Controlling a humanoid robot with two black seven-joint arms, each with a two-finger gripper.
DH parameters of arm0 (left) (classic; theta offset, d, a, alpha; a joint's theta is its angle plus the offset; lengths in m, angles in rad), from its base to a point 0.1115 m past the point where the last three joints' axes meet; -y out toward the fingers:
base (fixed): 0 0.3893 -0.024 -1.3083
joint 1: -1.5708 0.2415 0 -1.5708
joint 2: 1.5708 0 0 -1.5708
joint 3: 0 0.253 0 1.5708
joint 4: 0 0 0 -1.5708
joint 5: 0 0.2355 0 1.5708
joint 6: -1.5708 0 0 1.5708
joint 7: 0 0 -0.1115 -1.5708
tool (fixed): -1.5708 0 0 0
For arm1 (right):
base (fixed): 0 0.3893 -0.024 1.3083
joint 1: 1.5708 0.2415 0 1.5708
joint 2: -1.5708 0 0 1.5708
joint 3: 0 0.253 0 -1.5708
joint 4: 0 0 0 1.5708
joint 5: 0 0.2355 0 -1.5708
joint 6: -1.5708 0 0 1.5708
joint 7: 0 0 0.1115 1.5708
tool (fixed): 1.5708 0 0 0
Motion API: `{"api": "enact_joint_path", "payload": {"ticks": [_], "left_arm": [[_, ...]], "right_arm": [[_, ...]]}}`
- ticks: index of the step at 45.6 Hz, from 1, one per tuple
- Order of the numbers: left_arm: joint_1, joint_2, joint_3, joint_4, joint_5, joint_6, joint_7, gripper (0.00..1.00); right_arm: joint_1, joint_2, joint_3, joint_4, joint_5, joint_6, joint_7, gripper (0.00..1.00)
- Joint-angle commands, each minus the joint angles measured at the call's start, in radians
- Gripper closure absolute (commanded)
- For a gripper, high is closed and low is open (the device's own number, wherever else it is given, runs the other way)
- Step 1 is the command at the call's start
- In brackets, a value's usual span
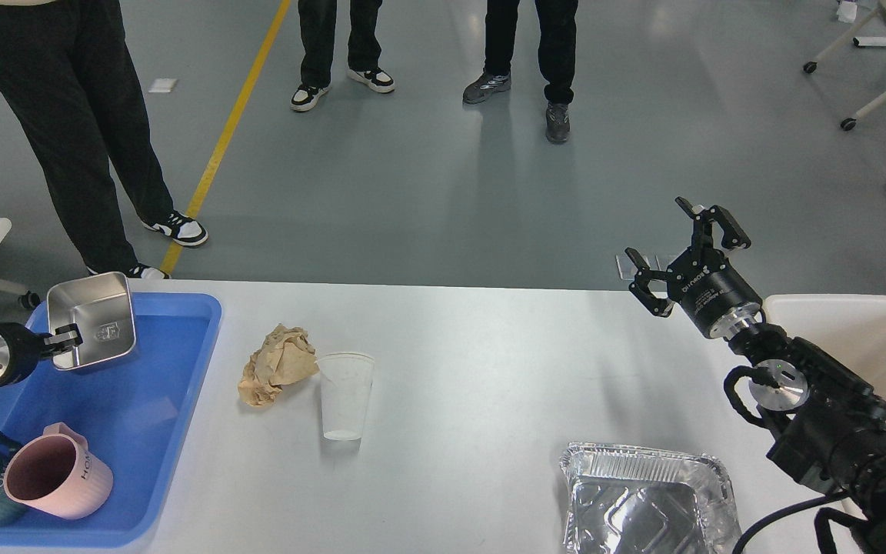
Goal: Tidy desktop
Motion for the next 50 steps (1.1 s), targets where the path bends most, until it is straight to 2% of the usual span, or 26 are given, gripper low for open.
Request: {"api": "enact_joint_path", "payload": {"ticks": [1, 12, 23, 25, 28, 29, 35, 39, 50], "left_arm": [[0.003, -0.053, 0.029, 0.044, -0.007, 0.025, 0.0, 0.95], [0.038, -0.075, 0.044, 0.058, -0.028, 0.067, -0.002, 0.88], [0.067, -0.072, 0.047, 0.058, -0.064, 0.088, -0.006, 0.73], [0.066, -0.068, 0.047, 0.058, -0.079, 0.088, -0.014, 0.63], [0.058, -0.061, 0.047, 0.058, -0.103, 0.087, -0.035, 0.28], [0.053, -0.059, 0.047, 0.058, -0.113, 0.085, -0.043, 0.22], [0.001, -0.036, 0.048, 0.056, -0.145, 0.065, -0.091, 0.04], [-0.062, -0.003, 0.048, 0.056, -0.148, -0.002, -0.124, 0.04], [-0.384, 0.122, 0.044, 0.056, -0.24, -0.346, -0.206, 0.03]], "right_arm": [[-0.005, 0.0, 0.0, 0.001, 0.0, 0.0, 0.0, 0.0], [-0.011, -0.002, 0.0, 0.001, 0.0, 0.0, 0.0, 0.0], [-0.01, -0.002, 0.0, 0.001, 0.0, 0.0, 0.0, 0.0], [-0.01, -0.002, 0.0, 0.001, 0.0, 0.0, 0.0, 0.0], [-0.01, -0.002, 0.0, 0.001, 0.0, 0.0, 0.0, 0.0], [-0.008, 0.0, 0.0, 0.002, 0.0, 0.0, 0.0, 0.0], [-0.003, 0.0, 0.0, 0.002, 0.0, 0.0, 0.0, 0.0], [0.001, -0.002, 0.0, 0.001, 0.0, 0.0, 0.0, 0.0], [0.013, 0.0, 0.0, 0.001, 0.0, -0.002, 0.0, 0.0]]}}
